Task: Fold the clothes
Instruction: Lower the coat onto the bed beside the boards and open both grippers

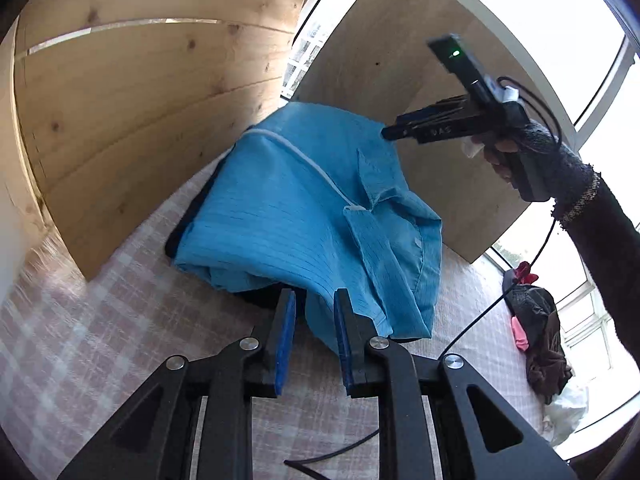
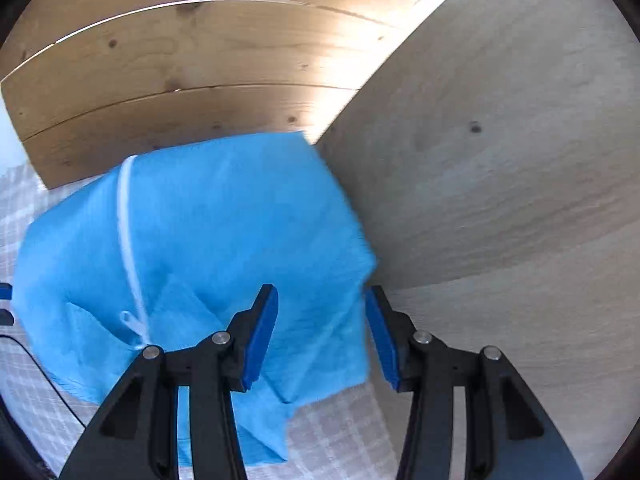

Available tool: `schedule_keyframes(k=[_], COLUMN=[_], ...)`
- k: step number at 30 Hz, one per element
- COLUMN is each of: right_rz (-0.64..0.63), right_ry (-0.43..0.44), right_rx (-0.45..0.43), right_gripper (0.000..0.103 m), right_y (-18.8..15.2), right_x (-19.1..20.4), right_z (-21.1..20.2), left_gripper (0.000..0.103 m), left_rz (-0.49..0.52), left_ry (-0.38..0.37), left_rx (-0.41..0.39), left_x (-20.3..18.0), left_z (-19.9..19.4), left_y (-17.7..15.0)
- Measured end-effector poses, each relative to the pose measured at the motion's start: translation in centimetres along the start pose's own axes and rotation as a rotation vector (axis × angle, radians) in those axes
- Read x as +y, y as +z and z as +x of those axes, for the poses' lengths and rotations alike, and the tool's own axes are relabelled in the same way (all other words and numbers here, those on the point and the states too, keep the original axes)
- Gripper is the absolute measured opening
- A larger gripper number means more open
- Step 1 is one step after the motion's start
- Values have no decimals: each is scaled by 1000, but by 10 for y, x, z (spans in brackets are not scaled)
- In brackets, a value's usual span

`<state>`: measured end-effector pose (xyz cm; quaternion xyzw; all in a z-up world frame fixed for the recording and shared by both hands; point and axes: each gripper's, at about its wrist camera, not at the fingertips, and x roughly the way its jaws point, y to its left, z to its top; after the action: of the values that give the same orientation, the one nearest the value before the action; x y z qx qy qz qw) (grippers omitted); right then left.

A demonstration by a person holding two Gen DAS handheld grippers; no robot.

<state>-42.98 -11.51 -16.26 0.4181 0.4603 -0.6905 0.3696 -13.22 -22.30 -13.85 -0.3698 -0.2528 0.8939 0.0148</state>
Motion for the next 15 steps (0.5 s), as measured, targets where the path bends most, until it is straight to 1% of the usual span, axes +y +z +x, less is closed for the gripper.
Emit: schedule_keyframes(k=[1,3,4,5,6,7,9,11,13,14,15], right_rz=[-29,-110,-132,-131,-129,-127,-124,-126,-119,-99,-58], right_ry=[-10,-92,-104,-93,-82,-71,-47,-61,-97,-97,-74], right_rx=[26,72,87,98,110,118,122,125,95,69,35], right_gripper=[45,45,45,45,45,45,45,45,45,45,45], right_y=[1,3,2,2,2,2,3,3,1,-2,-7], right_x=[8,24,27,26,26,25,20,15,10,8,6], right_z=[12,38,48,56,64,69,70,63,47,36,21], left_gripper=[17,17,17,17,18,18,21,21,18,16,16], left_rz=[26,72,95,118,139,157,189,175,160,163,170], left_ry=[2,22,33,44,60,94,170,187,205,209,196], left_rx=[-9,-40,-44,-47,-30,23,119,138,99,72,50], left_x=[0,2,4,6,9,15,32,47,49,47,44], left_z=[-4,-3,6,15,28,48,79,81,63,53,44], left_y=[9,27,34,42,48,46,34,28,36,41,44])
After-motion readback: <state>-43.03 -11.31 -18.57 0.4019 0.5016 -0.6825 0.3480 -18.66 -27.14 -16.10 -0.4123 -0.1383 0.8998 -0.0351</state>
